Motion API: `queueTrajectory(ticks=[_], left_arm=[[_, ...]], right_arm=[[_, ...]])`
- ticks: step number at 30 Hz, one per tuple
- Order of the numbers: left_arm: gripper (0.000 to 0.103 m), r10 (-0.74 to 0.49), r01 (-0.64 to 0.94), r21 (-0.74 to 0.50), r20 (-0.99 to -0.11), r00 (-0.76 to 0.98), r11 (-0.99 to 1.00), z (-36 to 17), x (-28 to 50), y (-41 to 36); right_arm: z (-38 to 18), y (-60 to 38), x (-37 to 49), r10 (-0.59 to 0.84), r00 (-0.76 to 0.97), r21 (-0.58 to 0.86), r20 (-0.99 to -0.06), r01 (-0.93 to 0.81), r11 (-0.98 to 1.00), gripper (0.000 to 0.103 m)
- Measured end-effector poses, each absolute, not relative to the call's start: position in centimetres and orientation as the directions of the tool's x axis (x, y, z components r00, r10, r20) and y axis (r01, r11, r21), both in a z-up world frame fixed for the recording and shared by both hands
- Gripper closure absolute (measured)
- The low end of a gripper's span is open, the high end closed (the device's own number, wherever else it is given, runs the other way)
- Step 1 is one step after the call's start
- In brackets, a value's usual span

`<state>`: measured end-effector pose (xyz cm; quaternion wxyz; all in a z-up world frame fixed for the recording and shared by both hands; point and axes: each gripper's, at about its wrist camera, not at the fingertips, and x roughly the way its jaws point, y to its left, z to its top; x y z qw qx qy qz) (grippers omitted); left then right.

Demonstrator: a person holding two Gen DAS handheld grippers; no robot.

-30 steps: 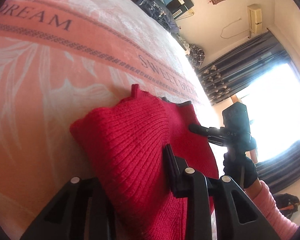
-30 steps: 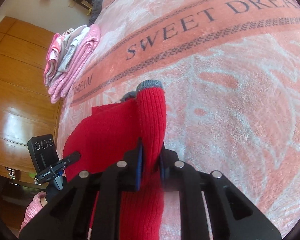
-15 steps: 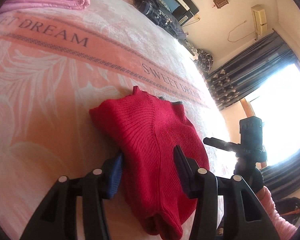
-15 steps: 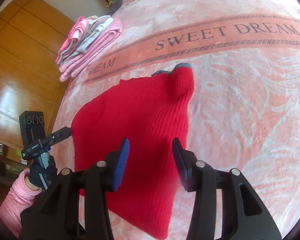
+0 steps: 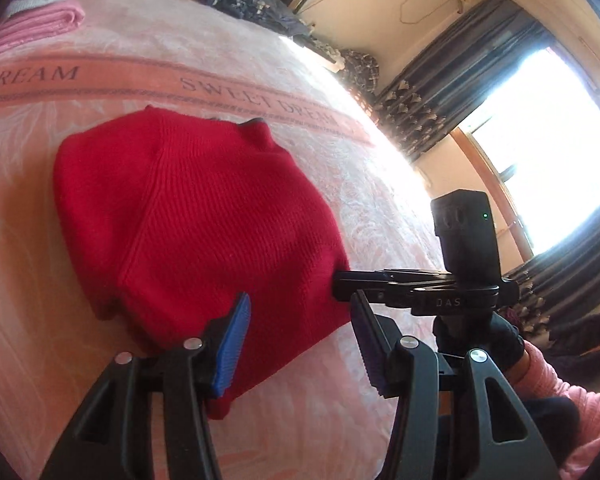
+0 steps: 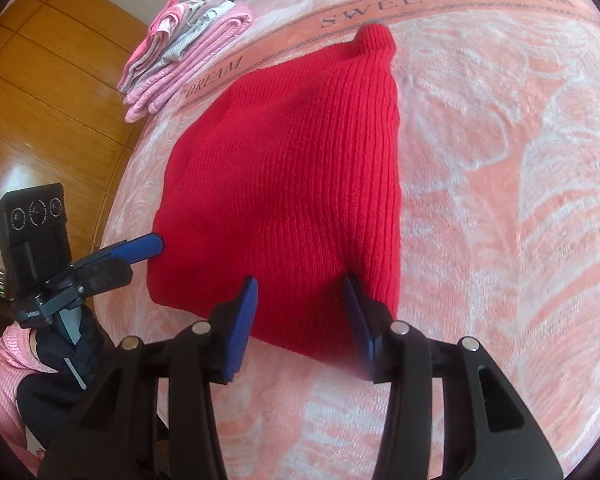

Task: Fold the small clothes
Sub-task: 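Release the folded sweater and lift both grippers away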

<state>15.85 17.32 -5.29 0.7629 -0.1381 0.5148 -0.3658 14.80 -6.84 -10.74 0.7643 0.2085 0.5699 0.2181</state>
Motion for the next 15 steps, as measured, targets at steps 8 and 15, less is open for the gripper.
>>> queueTrajectory(ticks=[8,15], left_arm=[[0.061,-0.656,0.299,-0.595,-0.734,0.178,0.746,-10.1,16.8,20.5],[0.04,-0.613,0.324,-0.536,-0.757,0.225,0.78,-3.5,15.0,19.8]], right_arm=[[-11.3,-6.5,14.0,0.551,0.271,0.545,-0.789,-0.104,0.832,0.056],[-5.2,-5.7,12.7,0.465,0.312,0.442,-0.829,-0.143,0.885,0.031]])
